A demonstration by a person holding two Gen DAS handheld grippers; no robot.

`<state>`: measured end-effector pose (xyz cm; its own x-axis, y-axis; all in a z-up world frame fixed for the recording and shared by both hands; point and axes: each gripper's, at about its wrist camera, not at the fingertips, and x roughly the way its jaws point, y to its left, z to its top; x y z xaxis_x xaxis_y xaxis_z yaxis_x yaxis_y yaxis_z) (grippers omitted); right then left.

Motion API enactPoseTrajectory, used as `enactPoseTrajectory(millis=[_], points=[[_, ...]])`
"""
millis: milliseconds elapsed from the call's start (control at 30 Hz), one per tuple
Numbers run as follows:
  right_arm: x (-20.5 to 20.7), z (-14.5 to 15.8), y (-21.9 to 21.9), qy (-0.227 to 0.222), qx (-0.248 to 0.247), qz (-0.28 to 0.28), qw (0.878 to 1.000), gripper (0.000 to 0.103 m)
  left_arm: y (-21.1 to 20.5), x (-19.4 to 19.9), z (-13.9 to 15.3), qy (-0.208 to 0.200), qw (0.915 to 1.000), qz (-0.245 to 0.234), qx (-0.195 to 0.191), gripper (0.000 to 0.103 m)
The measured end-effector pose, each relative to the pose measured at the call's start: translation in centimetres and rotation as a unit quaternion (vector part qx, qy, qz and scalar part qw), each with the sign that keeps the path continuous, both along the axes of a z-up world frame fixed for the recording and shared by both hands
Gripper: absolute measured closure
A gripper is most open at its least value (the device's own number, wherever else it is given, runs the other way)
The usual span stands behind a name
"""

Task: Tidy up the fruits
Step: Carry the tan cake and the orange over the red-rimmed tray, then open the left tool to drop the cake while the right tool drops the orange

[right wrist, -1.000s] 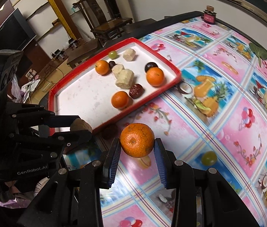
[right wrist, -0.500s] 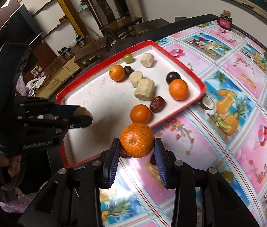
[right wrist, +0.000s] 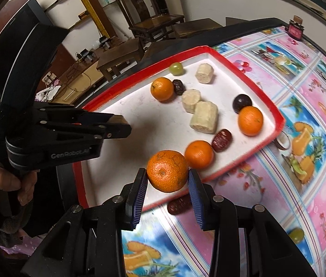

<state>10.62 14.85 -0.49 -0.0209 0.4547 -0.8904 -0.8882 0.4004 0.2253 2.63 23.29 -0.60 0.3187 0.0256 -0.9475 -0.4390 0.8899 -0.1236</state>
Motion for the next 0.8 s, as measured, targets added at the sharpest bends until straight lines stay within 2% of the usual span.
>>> enactPoseTrajectory(millis=[367, 800], points=[[-0.1, -1.7, 3.1, 0.006, -0.016, 0.008, 1.000, 0.067, 2.3, 1.6, -0.9, -0.005, 0.9999, 0.009, -0.007, 0.075], [-0.1, -2.8, 3.8, -0.001, -0.035, 0.014, 0.999, 0.066, 3.4, 2.3, -1.8, -0.013, 0.9997, 0.013, -0.014, 0.074]])
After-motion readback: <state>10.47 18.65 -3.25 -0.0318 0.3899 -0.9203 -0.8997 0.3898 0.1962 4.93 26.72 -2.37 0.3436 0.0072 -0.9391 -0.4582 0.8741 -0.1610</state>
